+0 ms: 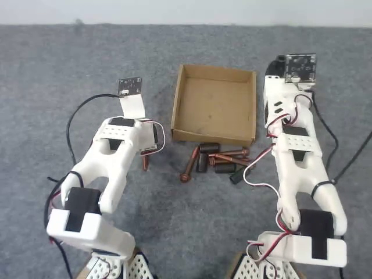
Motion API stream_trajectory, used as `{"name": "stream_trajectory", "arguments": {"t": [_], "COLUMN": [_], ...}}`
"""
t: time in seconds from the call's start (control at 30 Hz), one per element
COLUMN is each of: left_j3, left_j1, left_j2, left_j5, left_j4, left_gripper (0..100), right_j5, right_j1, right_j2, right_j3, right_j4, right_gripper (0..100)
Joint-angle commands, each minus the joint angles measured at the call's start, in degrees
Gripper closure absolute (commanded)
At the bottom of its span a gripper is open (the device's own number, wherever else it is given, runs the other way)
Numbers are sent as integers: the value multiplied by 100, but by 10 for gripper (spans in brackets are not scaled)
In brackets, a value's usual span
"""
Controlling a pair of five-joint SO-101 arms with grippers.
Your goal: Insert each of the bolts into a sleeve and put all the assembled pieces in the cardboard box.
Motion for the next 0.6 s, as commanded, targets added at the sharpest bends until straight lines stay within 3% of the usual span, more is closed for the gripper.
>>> {"name": "stream_trajectory", "arguments": {"t": [0.0,0.4,0.57], "left_j3": [-22,-22,-31], "left_j1": [-18,-18,-18], "left_j2": [-396,-387,-387], "left_j5": [-44,-44,-44], "left_j4": [-88,-105,-105], "left_gripper": [990,990,990], "right_j5": [-299,-360,-1389], "right_j1": [-233,-541,-637], "right_j2": [13,1763,1560], "right_j3": [-149,-1266,-501], "right_j4": [-180,-1578,-2879], "right_gripper": [991,991,992]}}
